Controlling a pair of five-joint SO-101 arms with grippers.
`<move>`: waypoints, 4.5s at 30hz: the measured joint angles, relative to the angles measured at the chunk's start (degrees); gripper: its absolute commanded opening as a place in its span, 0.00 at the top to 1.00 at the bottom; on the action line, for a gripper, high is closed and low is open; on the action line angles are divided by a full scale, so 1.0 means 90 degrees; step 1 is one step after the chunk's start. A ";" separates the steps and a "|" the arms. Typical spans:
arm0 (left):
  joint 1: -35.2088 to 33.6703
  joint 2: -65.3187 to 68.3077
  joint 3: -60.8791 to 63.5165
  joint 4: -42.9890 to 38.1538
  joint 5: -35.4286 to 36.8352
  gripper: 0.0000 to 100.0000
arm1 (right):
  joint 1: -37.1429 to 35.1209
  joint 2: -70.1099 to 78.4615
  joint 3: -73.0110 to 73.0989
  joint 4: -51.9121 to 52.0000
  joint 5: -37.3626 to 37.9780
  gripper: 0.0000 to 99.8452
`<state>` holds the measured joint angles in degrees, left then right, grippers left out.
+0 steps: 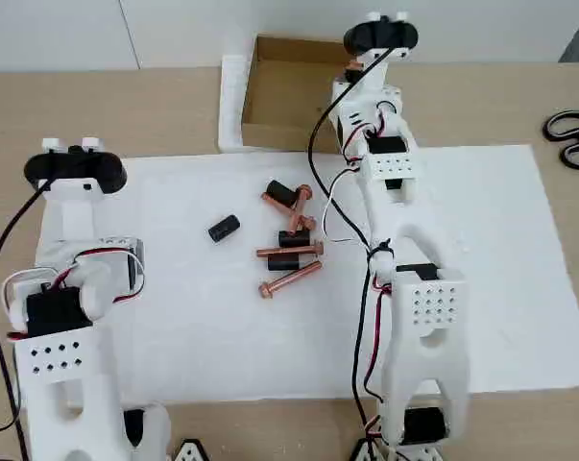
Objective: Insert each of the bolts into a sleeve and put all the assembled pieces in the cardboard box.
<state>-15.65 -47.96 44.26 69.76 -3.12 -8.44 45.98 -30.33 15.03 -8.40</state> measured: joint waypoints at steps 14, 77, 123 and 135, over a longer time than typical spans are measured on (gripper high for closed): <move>0.0000 0.0000 0.0000 0.0010 0.0000 0.86 | -0.0020 0.0078 -0.0225 0.0498 0.0000 0.82; -0.2686 -0.0029 0.0928 0.0107 -0.0606 0.86 | -0.2950 -0.1563 -0.0254 0.5919 -0.5597 0.82; -0.2686 -0.0029 0.0928 0.0107 -0.0606 0.86 | -0.3380 -0.0449 -0.0254 0.6154 -0.6418 0.98; -0.2686 -0.0029 0.0928 0.0107 -0.0606 0.86 | -0.2950 -0.0703 -0.0899 0.7228 -0.6418 1.00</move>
<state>-39.82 -48.22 52.62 70.73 -8.57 -34.99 39.65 -38.42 80.09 -66.15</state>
